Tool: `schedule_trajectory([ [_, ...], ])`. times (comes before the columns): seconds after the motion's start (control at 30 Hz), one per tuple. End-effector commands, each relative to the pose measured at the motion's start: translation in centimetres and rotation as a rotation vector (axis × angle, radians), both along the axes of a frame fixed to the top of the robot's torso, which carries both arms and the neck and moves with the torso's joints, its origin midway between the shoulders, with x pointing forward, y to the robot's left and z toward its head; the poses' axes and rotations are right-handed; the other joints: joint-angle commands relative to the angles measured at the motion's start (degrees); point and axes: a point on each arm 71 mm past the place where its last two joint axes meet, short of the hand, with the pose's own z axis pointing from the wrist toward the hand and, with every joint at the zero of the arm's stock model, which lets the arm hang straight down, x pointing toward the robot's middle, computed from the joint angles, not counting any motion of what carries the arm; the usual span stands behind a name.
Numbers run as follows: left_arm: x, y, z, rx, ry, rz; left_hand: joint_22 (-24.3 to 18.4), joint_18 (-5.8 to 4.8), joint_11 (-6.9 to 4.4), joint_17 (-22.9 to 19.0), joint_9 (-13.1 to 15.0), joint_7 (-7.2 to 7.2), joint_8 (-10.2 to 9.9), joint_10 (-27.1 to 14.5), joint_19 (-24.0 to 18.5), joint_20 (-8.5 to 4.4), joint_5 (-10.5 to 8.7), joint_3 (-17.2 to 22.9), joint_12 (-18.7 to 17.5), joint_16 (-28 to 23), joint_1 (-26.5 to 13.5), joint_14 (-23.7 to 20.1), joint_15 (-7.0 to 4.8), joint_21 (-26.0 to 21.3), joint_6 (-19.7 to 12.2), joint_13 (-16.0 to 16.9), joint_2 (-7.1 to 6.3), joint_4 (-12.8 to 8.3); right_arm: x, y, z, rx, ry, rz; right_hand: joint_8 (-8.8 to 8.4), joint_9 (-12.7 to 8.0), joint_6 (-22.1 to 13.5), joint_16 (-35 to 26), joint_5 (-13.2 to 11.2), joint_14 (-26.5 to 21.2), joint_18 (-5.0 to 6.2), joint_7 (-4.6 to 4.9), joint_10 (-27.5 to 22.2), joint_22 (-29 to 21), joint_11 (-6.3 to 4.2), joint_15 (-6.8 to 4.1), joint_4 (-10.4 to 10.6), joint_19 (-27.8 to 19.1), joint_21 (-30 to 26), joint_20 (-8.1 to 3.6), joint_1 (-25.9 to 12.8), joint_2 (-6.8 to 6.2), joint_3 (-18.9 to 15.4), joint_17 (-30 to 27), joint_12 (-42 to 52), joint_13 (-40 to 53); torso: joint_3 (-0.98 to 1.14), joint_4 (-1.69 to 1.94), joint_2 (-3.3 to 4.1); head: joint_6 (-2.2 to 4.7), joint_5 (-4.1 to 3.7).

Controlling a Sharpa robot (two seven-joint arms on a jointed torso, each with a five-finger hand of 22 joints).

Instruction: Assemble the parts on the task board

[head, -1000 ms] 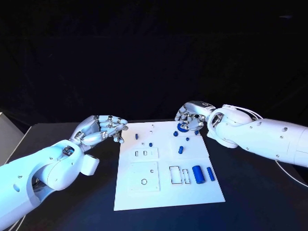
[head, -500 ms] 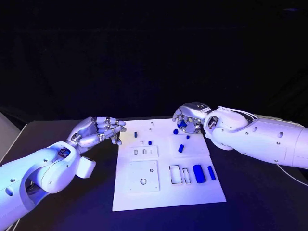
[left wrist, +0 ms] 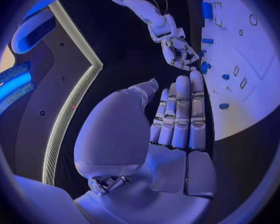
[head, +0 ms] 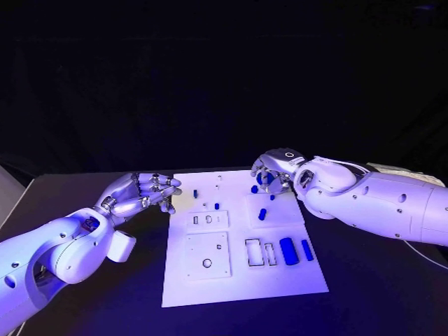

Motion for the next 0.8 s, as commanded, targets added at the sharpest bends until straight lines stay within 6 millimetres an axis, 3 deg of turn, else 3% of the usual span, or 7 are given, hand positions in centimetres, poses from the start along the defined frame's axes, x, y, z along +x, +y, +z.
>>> schedule_trajectory([
  [0.03,-0.15,-0.45,-0.09,0.010,0.006,-0.046,0.02,0.01,0.13,-0.31,0.12,0.10,-0.44,-0.54,-0.88,0.04,-0.07,0.52,-0.50,-0.85,-0.71,-0.78,0.12,0.23,-0.62,-0.12,-0.18,0.02,0.14,-0.26,-0.16,-0.014,-0.011,-0.042,0.13,0.26,1.33,-0.30,0.48,0.52,-0.35,-0.19,-0.27,15.05,-0.48,-0.08,0.82,5.99,0.19,-0.60,-0.14,-0.39,0.61,-0.97,2.70,4.14,-0.08,0.32,0.37,-0.09,-0.12],
  [0.1,-0.16,-0.49,-0.13,0.011,0.006,-0.049,0.01,0.02,0.16,-0.39,0.15,0.12,-0.48,-0.58,-1.01,0.08,-0.07,0.56,-0.55,-1.04,-0.73,-0.89,0.16,0.20,-0.66,-0.13,-0.18,0.00,0.16,-0.30,-0.25,-0.013,-0.012,-0.047,0.09,0.45,1.77,1.05,0.67,1.83,-0.35,-0.35,-0.52,15.05,-0.70,-0.33,1.30,5.99,0.19,-0.80,-0.34,-0.46,1.04,0.38,4.64,6.58,-0.11,0.38,0.50,-0.04,-0.12],
  [0.2,-0.17,-0.50,-0.17,0.013,0.007,-0.052,0.00,0.03,0.17,-0.43,0.16,0.13,-0.50,-0.60,-1.08,0.10,-0.07,0.59,-0.59,-1.14,-0.75,-0.94,0.17,0.18,-0.68,-0.13,-0.18,0.00,0.17,-0.28,-0.39,-0.010,-0.014,-0.051,-0.25,0.54,1.54,-0.77,0.59,1.50,-0.35,-0.12,-3.52,15.05,-0.47,-0.13,1.83,5.99,0.19,-0.79,-0.41,-0.41,2.03,-2.31,2.65,6.37,-0.10,0.43,0.69,0.09,-0.11],
  [0.3,-0.18,-0.53,-0.19,0.014,0.008,-0.054,0.00,0.03,0.17,-0.43,0.16,0.13,-0.50,-0.60,-1.08,0.10,-0.07,0.59,-0.59,-1.14,-0.75,-0.94,0.17,0.18,-0.68,-0.13,-0.18,0.00,0.17,-0.19,-0.48,-0.008,-0.014,-0.054,-1.44,0.42,-0.29,-3.16,0.60,1.12,-0.35,0.44,-7.43,15.05,0.73,0.69,3.13,5.99,0.19,-0.25,-1.39,-0.54,2.16,-6.06,-3.30,3.16,-0.12,0.54,0.83,0.10,-0.15],
  [0.4,-0.19,-0.59,-0.19,0.014,0.008,-0.056,0.00,0.03,0.17,-0.43,0.16,0.13,-0.50,-0.60,-1.08,0.10,-0.07,0.59,-0.59,-1.14,-0.75,-0.94,0.17,0.18,-0.68,-0.13,-0.18,0.00,0.24,-0.12,-0.56,-0.011,-0.010,-0.057,-1.83,0.63,-0.88,-3.87,1.53,1.12,-0.35,0.71,-8.07,15.05,1.34,1.18,3.88,5.99,0.19,0.24,-1.70,-1.03,1.64,-7.87,-7.93,0.04,-0.17,0.63,0.90,0.09,-0.25],
  [0.57,-0.22,-0.67,-0.20,0.014,0.009,-0.059,-0.01,0.03,0.20,-0.48,0.18,0.16,-0.52,-0.65,-1.18,0.14,-0.07,0.65,-0.64,-1.29,-0.80,-0.99,0.20,0.16,-0.71,-0.14,-0.11,0.01,0.39,-0.18,-0.85,-0.027,0.012,-0.067,-1.29,1.38,0.14,-4.22,1.40,0.90,-0.35,0.89,-10.79,15.05,2.27,1.90,4.42,5.99,0.19,0.86,-1.38,-1.55,1.14,-9.87,-14.36,-4.44,-0.19,0.72,1.20,0.09,-0.22],
  [0.8,-0.22,-0.66,-0.22,0.015,0.010,-0.059,-0.01,0.04,0.22,-0.51,0.20,0.17,-0.54,-0.67,-1.23,0.16,-0.07,0.67,-0.67,-1.35,-0.84,-1.00,0.22,0.15,-0.72,-0.15,-0.06,0.04,0.44,-0.11,-1.16,-0.042,0.035,-0.070,-0.77,1.86,1.19,-4.13,0.94,0.73,-0.35,1.10,-11.99,15.05,2.77,2.29,4.61,5.99,0.19,1.20,-0.75,-1.13,0.17,-10.81,-16.48,-6.20,-0.14,0.64,1.63,0.39,-0.26],
])
